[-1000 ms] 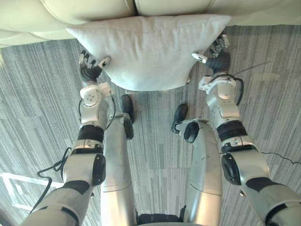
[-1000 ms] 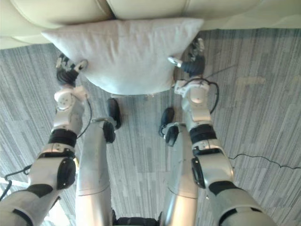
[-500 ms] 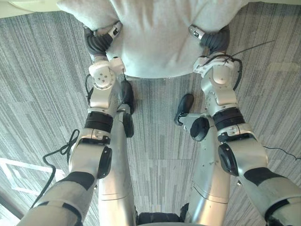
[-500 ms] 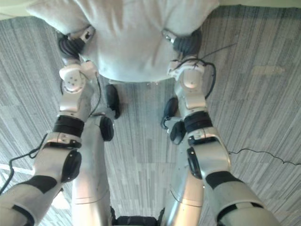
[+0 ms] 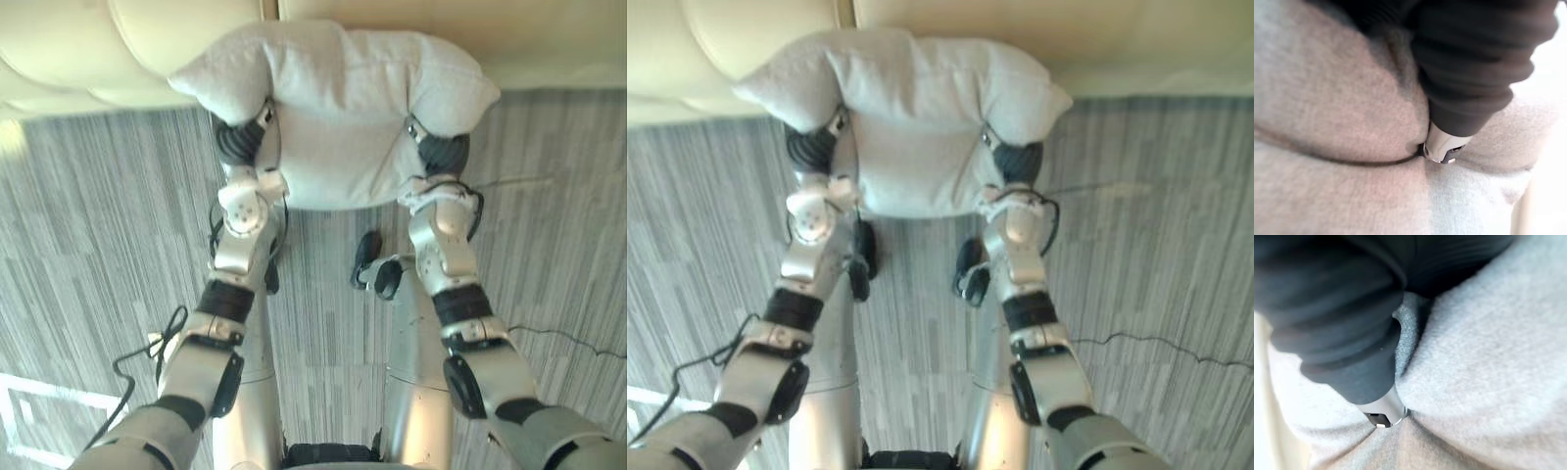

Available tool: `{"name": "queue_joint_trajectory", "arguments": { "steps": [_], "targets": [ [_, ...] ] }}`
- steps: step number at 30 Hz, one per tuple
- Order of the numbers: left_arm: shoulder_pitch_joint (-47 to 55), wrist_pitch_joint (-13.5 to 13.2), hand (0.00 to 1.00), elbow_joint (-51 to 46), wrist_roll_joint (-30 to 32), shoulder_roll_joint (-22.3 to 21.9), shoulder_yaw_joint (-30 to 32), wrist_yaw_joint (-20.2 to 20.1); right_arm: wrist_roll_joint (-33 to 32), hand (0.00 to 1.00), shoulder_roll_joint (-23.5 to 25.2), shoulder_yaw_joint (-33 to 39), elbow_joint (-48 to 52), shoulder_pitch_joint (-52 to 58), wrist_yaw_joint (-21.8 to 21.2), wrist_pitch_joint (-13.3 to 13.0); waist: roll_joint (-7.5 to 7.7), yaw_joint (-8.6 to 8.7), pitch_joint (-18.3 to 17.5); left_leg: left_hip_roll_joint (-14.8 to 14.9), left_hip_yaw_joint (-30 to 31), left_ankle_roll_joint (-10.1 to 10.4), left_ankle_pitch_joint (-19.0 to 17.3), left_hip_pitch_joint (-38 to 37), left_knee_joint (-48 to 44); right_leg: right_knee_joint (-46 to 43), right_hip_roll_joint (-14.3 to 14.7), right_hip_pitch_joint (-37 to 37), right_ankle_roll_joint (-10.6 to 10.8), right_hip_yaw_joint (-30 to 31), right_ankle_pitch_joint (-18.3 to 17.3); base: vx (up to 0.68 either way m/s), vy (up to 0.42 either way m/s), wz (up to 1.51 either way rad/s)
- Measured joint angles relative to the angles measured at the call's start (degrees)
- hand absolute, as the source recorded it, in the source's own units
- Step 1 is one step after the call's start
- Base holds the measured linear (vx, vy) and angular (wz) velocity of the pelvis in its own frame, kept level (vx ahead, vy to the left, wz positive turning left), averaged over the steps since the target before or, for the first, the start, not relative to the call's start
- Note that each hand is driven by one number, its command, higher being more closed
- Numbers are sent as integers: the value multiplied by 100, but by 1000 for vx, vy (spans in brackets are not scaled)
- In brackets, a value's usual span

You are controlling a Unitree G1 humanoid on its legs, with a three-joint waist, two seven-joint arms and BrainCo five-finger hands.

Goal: Pick up cushions and gather them together orderly.

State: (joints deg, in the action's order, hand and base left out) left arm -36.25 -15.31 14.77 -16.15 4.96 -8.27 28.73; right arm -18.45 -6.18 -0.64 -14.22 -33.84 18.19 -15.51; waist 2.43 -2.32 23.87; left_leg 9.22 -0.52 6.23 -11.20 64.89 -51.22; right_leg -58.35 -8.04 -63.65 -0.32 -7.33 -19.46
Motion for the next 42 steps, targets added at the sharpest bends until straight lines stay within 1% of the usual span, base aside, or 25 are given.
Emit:
{"name": "queue_joint_trajectory", "arguments": {
  "steps": [2,5,8,10,12,15,18,21,22,24,25,27,28,29,30,31,32,33,34,36,38,39,40,41,42],
  "targets": [
    [526,-20,100,-388,96,-80,-175,-3,58,100,100,-22,388,544,-1,-37,7,3,-17,1,-70,77,69,-913,412,411,18,893,-77,-73,92,130,-24,-2],
    [1277,-50,100,-914,147,-188,-362,-6,150,100,156,-222,834,1308,-2,-71,27,5,-142,-1,-166,92,76,-1979,975,951,31,1942,-50,-167,109,159,-23,0],
    [2021,-62,100,-1307,152,-181,-530,-58,245,100,168,-445,1219,2075,-52,-66,70,-7,-536,-5,-274,100,81,-2779,1479,1487,79,2727,14,-174,144,172,15,-6],
    [2740,-81,100,-1678,157,-168,-678,-167,264,100,162,-609,1626,2797,-188,-74,92,-54,-825,-9,-440,84,93,-3610,1997,2050,112,3519,133,-160,218,179,42,-14],
    [3191,-135,100,-1890,155,-158,-790,-257,280,100,162,-688,1914,3287,-266,-91,88,-70,-1108,-26,-563,70,99,-4089,2321,2473,127,3990,233,-139,316,204,82,-14],
    [3702,-211,100,-2218,150,-94,-953,-424,280,100,164,-691,2223,3796,-413,-96,93,-105,-1378,-15,-732,-20,37,-4592,2593,3039,187,4541,344,-23,483,171,113,-24],
    [3958,-274,100,-2282,138,-62,-1058,-535,283,100,152,-690,2252,3984,-466,-122,79,-107,-1547,-42,-867,-104,-139,-4863,2621,3171,160,4789,495,123,602,124,143,-29],
    [4055,-267,100,-2239,124,-14,-1146,-544,287,100,145,-688,2202,4099,-469,-113,70,-108,-1546,-99,-995,-219,-353,-5169,2616,2377,-1,4611,826,158,791,36,118,-15],
    [4075,-255,100,-2223,122,59,-1185,-545,433,100,151,-687,2202,4187,-468,-112,73,-98,-1544,-151,-997,-260,-435,-5353,2613,1765,-106,4456,947,167,978,58,107,8],
    [4105,-245,100,-2214,110,105,-1189,-544,658,100,144,-690,2197,4227,-468,-94,34,-77,-1524,-172,-934,-327,-566,-5694,2630,931,-234,4214,864,223,1172,101,64,20],
    [4110,-250,100,-2215,112,102,-1190,-544,732,100,152,-690,2174,4221,-468,-93,27,-77,-1587,-175,-895,-338,-605,-5749,2675,864,-252,4080,825,200,962,115,-15,23],
    [4084,-295,100,-2216,114,110,-1189,-543,737,100,153,-691,2121,4158,-468,-98,78,-81,-1643,-169,-789,-326,-614,-5813,2820,1256,-240,3968,759,94,785,168,-113,24],
    [4067,-302,100,-2202,115,128,-1191,-543,736,100,118,-685,1942,4010,-468,-113,90,-68,-1664,-160,-668,-320,-612,-5862,2981,2031,-153,3942,707,90,804,269,-224,28],
    [4051,-302,100,-2143,116,138,-1195,-543,735,100,45,-691,1734,3866,-468,-115,104,-55,-1672,-142,-599,-235,-594,-5944,3168,2983,-22,3918,605,214,1082,266,-220,24],
    [4026,-303,100,-2084,123,154,-1198,-543,734,100,8,-691,1625,3809,-468,-116,123,-46,-1684,-158,-528,-153,-568,-5993,3258,3569,34,3974,611,329,1355,317,-247,39],
    [3982,-291,100,-1895,133,205,-1229,-543,733,100,-105,-729,1340,3686,-468,-107,140,39,-1702,-209,-285,79,-549,-6122,3414,4391,133,4267,376,416,2299,351,-220,27],
    [3961,-215,100,-1724,135,193,-1320,-544,732,100,-327,-743,1127,3585,-467,-28,-94,-15,-1736,-137,45,118,-455,-6252,3659,4388,309,4327,243,309,2239,356,-197,17],
    [3954,-181,100,-1704,141,213,-1323,-544,733,100,-360,-743,1051,3536,-467,7,-110,-46,-1735,-112,128,191,-337,-6301,3757,4226,344,4254,180,312,2174,409,-237,-6],
    [3937,-136,100,-1613,143,185,-1363,-544,733,100,-402,-739,1047,3557,-466,112,-136,-13,-1751,-67,288,364,-126,-6355,3828,3900,357,4168,97,219,1883,263,-171,9],
    [3934,-54,100,-1591,146,79,-1424,-547,732,100,-415,-670,1199,3791,-465,144,-177,36,-1773,53,452,445,-19,-6346,3602,3807,399,4386,13,-25,1607,327,-218,52],
    [3943,-46,100,-1587,133,1,-1463,-590,733,100,-428,-643,1709,4229,-462,173,-193,111,-1770,248,571,577,154,-5719,1803,3939,505,5034,-113,-457,1307,345,-223,80],
    [3943,-55,100,-1588,127,0,-1459,-628,733,100,-432,-643,1846,4306,-462,176,-196,96,-1772,297,534,553,298,-5568,1392,3970,542,5167,-133,-492,1267,226,-123,30],
    [3945,-75,100,-1597,126,1,-1452,-658,732,100,-474,-646,2139,4434,-462,175,-190,-13,-1790,452,295,444,791,-5280,613,4125,598,5471,-219,-488,1197,221,-95,-1],
    [3945,-77,100,-1603,126,-4,-1454,-671,731,100,-508,-642,2239,4447,-461,175,-198,-85,-1800,553,162,412,789,-5203,363,4214,600,5599,-251,-484,1172,197,-48,-6],
    [3947,-83,100,-1626,126,-26,-1456,-727,730,100,-525,-616,2393,4448,-449,165,-230,-102,-1901,667,-164,234,542,-5022,205,4366,594,5735,-268,-483,1159,194,-1,-2]
  ]
}}
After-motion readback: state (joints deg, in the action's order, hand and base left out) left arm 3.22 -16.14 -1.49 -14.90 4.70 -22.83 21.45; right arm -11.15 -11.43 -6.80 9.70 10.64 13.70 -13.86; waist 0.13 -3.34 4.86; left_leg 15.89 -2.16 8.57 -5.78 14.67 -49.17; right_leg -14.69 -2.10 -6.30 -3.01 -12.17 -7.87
